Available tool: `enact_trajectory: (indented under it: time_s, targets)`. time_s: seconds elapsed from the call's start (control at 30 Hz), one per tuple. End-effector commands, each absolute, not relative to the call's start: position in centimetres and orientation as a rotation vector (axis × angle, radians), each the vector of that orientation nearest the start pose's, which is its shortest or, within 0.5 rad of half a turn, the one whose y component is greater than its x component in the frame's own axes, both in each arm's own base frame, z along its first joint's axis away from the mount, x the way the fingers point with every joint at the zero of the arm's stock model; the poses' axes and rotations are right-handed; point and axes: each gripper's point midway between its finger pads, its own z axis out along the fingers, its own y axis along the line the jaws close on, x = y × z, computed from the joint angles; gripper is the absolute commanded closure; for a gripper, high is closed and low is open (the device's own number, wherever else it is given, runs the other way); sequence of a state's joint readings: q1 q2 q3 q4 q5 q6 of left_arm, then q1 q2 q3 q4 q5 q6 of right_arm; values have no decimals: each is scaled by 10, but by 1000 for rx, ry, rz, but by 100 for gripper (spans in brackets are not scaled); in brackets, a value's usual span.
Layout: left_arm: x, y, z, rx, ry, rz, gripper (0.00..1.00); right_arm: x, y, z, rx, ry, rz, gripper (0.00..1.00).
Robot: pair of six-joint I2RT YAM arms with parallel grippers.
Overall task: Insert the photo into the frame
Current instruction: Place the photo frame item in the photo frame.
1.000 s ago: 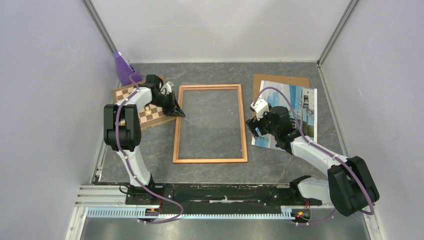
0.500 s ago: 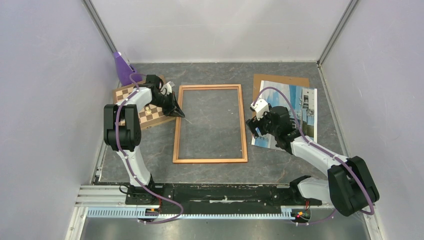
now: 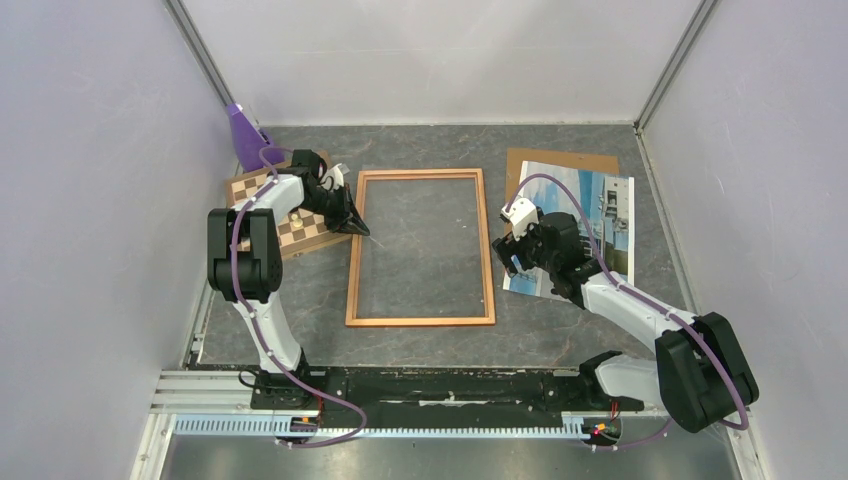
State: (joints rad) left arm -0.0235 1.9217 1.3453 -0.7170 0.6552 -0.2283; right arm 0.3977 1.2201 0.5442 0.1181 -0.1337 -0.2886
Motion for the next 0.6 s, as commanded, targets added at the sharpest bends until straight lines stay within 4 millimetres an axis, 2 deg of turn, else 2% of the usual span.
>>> enact_trajectory:
  time_s: [0.0, 0.57]
  targets:
    - [368, -119, 77, -89, 2756, -966, 98, 327, 150, 115, -775, 1903, 198, 17]
    - [369, -117, 79, -87, 2750, -951, 98, 327, 150, 115, -778, 1899, 197, 17]
